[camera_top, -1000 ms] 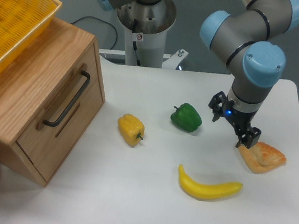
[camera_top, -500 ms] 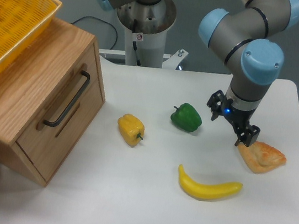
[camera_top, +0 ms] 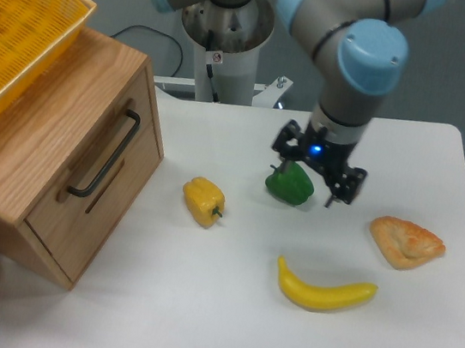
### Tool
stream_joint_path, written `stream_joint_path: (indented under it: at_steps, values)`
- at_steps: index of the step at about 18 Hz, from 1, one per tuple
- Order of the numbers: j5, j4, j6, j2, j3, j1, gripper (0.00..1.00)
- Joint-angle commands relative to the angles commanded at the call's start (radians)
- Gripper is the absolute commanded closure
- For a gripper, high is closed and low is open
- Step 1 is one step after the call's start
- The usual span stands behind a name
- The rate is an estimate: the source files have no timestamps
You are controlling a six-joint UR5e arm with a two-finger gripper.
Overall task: Slide open the top drawer
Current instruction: 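Move the gripper over to the black drawer handle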
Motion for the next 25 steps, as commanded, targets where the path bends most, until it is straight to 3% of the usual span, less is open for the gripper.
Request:
stream_joint_path:
  at_steps: [5, 7, 10, 14, 18, 25]
  values:
    - [-0.055, -0.003, -0.221, 0.057, 0.012, -0.104, 0.00]
    - [-0.069, -0.049, -0.238, 0.098, 0.012, -0.120, 0.00]
    - [-0.074, -0.126, -0.240, 0.115, 0.012, -0.138, 0.00]
    - [-0.124, -0.169, -0.275, 0.098, 0.011, -0.149, 0.00]
    - [-0.124, -0.163, -0.287, 0.048, 0.017, -0.171, 0.00]
    - [-0.164, -0.163, -0.335, 0.032, 0.051, -0.178, 0.00]
